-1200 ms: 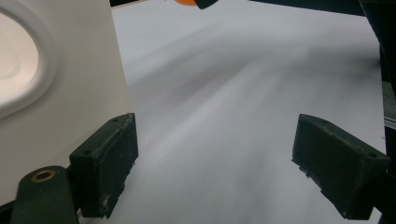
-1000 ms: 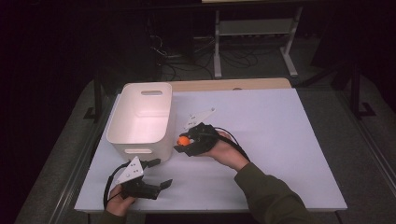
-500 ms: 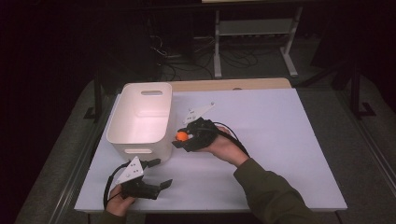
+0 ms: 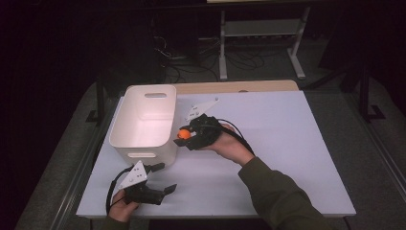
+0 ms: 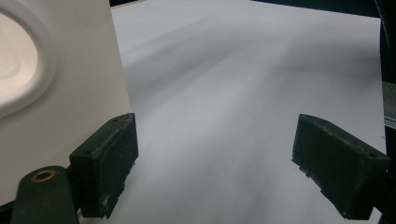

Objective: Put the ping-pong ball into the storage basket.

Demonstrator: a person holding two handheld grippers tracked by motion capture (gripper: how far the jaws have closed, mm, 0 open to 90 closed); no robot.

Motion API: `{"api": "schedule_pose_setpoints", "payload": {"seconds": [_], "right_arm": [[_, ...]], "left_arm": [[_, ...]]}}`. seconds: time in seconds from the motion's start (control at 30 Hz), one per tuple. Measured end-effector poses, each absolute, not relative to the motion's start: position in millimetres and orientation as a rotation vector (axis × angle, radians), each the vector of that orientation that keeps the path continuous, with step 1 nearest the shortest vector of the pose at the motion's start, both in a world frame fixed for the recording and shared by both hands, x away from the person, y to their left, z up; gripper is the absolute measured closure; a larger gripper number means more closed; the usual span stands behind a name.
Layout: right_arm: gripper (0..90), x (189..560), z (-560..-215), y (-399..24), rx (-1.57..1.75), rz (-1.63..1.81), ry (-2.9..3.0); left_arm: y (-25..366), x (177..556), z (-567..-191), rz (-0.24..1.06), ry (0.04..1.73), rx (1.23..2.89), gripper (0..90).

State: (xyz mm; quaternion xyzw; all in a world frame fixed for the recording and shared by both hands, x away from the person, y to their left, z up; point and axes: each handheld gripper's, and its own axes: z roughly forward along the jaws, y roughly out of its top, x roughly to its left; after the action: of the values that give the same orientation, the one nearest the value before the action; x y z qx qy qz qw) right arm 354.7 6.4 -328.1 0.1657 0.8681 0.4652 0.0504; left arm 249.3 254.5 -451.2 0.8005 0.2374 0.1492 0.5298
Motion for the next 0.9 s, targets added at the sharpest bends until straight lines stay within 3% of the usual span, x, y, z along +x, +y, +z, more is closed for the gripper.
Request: {"api": "schedule_pose_setpoints", "payload": {"seconds": [0.9], "right_arm": [[49.7, 368, -303, 31, 0.455, 1.449, 2.623]], "left_arm": [[255, 249, -451, 0.352, 0.571, 1.905, 14.1]]}}
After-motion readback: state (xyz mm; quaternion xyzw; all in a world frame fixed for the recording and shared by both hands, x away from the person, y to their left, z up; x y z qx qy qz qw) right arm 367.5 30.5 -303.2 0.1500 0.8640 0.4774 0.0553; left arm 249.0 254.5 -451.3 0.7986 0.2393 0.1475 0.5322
